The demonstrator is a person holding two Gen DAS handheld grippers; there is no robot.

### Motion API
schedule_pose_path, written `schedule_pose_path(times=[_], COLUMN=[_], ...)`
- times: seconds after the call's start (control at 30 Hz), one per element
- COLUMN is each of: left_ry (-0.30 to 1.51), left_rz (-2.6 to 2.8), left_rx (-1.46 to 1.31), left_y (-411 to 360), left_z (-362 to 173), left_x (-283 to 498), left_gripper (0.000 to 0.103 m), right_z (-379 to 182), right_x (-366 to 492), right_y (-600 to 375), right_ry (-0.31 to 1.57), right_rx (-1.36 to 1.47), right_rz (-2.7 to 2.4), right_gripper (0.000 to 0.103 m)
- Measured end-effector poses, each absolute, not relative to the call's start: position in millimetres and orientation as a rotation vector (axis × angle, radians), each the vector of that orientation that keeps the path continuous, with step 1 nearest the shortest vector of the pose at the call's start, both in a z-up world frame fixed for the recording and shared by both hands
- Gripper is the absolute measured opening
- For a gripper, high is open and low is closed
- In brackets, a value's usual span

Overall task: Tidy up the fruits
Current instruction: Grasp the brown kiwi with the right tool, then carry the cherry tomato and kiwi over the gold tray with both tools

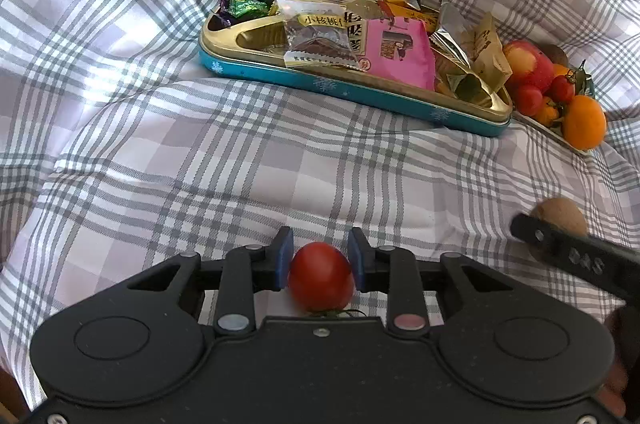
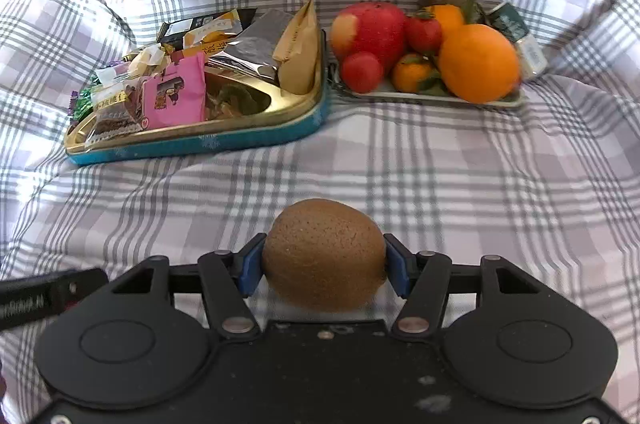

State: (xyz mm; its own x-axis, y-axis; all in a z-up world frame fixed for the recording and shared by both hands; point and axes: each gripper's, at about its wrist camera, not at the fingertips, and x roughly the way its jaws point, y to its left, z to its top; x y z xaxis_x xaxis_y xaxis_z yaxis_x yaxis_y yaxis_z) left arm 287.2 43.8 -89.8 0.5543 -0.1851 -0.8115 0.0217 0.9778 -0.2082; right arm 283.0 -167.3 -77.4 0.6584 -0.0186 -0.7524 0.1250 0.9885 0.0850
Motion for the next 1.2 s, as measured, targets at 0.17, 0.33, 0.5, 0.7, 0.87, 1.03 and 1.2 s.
schedule_pose_path(times=[0.17, 0.33, 0.5, 0.7, 0.87, 1.03, 1.2], left_ry=[0.971, 0.950, 0.929, 0.970, 0.992, 0.930, 0.910], left_rz=[-0.102, -0.115, -0.143, -0.111, -0.106, -0.144, -0.190], left_rx=[-0.152, -0.115, -0.073, -0.046, -0.079, -0.074, -0.004], left_y=[41, 32, 23, 21, 25, 25, 15], left_z=[-80, -62, -46, -56, -64, -54, -55], left_x=[281, 268, 253, 251, 247, 235, 227], left_gripper=[0.036, 0.022, 0.012, 0.021, 0.021, 0.024, 0.039], right_z=[-69, -61, -50, -43, -47, -52, -55], right_x=[259, 234, 207, 188, 184, 186, 185], right_y=[-175, -181, -184, -190, -193, -193, -194], right_ry=[0.845, 0.839, 0.818, 0.806, 0.812, 0.825, 0.834], right_rx=[0.147, 0.166, 0.177, 0.188, 0.196, 0.204, 0.216], right_rz=[-0.072, -0.070, -0.067, -0.066, -0.065, -0.062, -0.061], right_gripper=[0.062, 0.062, 0.062, 0.063, 0.062, 0.063, 0.063])
